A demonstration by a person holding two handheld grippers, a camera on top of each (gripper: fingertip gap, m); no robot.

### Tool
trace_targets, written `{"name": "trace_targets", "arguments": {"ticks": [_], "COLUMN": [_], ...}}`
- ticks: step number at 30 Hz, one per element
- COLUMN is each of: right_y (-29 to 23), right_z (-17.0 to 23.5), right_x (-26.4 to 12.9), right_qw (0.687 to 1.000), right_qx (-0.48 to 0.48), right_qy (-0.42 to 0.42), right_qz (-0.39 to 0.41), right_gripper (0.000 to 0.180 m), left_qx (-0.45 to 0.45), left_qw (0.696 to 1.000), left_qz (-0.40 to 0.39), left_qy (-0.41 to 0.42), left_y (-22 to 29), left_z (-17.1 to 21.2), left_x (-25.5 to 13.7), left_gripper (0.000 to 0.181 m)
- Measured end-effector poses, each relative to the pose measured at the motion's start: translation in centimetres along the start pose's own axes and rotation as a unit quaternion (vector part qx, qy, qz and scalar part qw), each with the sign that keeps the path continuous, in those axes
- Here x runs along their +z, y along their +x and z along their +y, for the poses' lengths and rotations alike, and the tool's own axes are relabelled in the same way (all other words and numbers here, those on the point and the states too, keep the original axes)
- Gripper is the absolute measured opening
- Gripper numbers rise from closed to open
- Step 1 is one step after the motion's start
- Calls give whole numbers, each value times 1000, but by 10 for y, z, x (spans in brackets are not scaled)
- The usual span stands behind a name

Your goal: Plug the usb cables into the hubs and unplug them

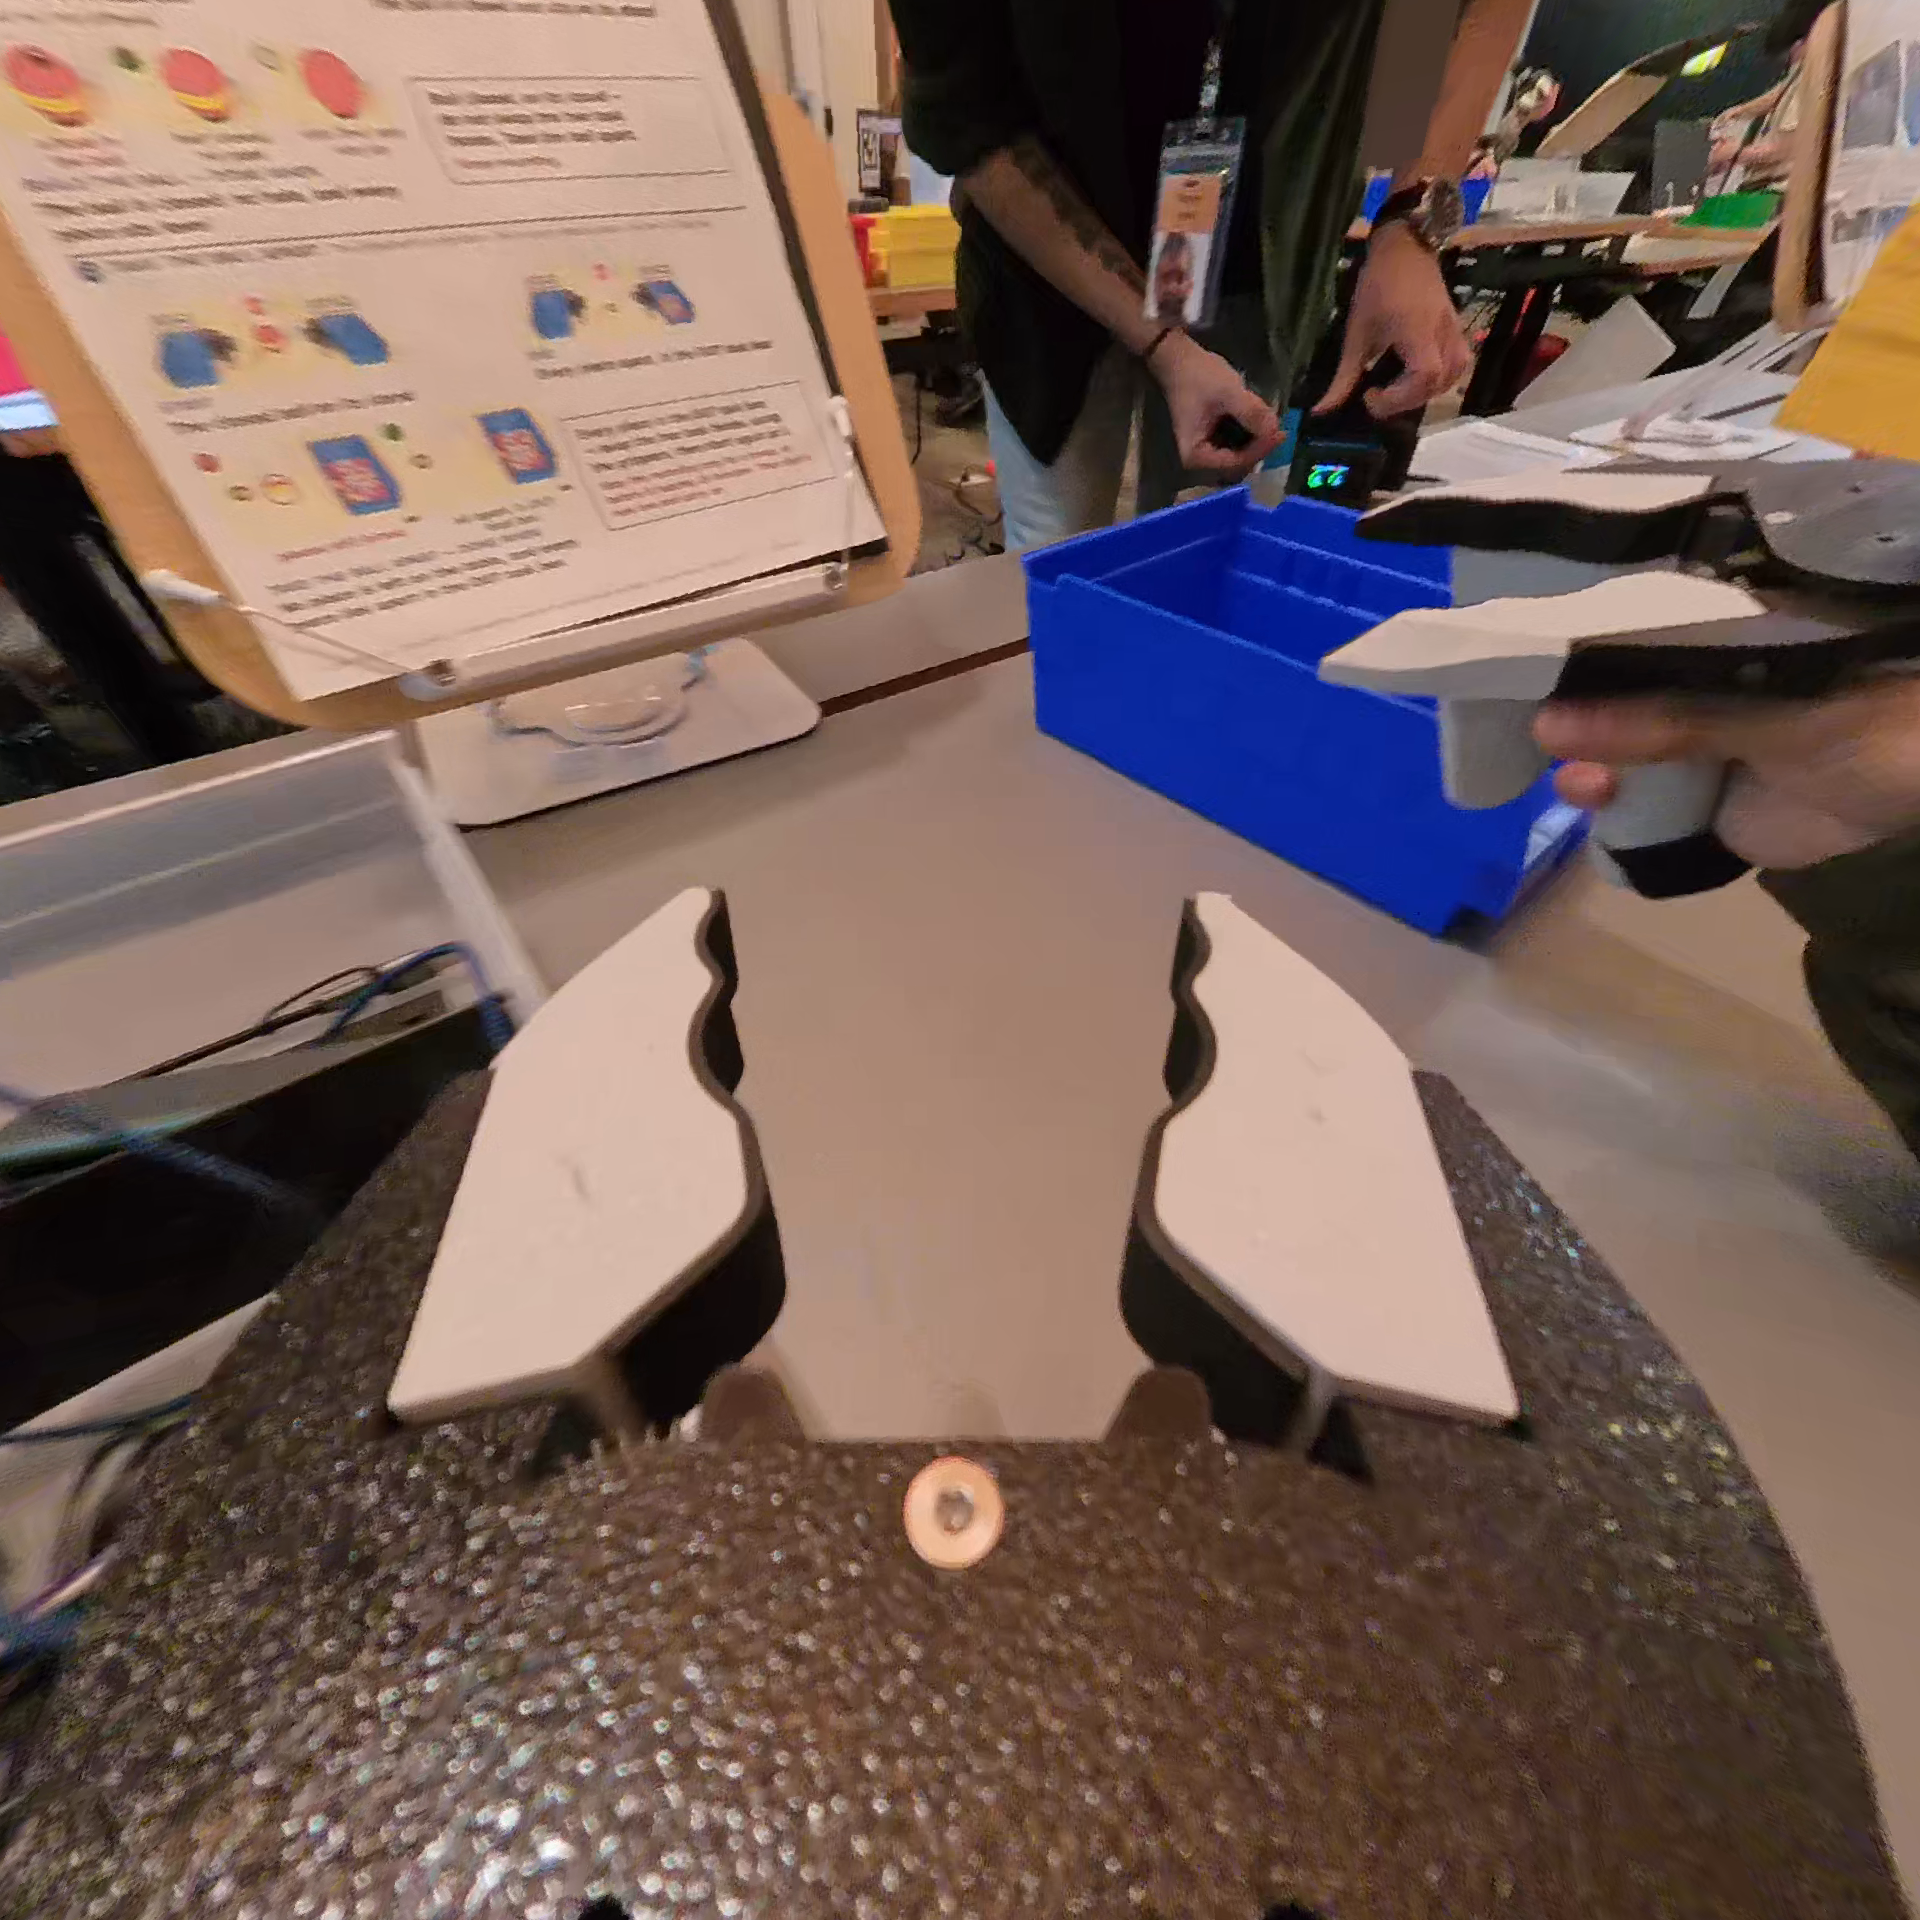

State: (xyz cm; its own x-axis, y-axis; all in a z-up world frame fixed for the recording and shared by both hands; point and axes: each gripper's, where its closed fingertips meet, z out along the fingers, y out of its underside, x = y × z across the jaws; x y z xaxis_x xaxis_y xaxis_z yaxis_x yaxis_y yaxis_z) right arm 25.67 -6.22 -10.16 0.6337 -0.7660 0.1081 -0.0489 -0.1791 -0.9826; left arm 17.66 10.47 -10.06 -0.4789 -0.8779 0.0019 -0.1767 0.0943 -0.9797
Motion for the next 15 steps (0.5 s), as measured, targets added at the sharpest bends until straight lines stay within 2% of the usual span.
{"name": "trace_targets", "arguments": {"ticks": [5,8,11,15], "right_y": [-24,-30,-25,-28], "right_z": [6,20,28,23], "right_x": [9,14,17,14], "right_qw": [998,997,997,994], "right_qx": [17,-12,-38,-43], "right_qy": [4,-17,-23,8], "right_qz": [-59,-70,-68,-101], "right_gripper": [84,85,86,84], "left_qx": [-16,9,24,22], "left_qw": [998,1000,999,998], "left_qz": [48,23,1,22], "left_qy": [37,15,43,57], "left_y": [43,40,33,38], "left_z": [-3,13,18,30], "left_x": [59,92,107,112], "left_gripper": [81,91,94,94]}}
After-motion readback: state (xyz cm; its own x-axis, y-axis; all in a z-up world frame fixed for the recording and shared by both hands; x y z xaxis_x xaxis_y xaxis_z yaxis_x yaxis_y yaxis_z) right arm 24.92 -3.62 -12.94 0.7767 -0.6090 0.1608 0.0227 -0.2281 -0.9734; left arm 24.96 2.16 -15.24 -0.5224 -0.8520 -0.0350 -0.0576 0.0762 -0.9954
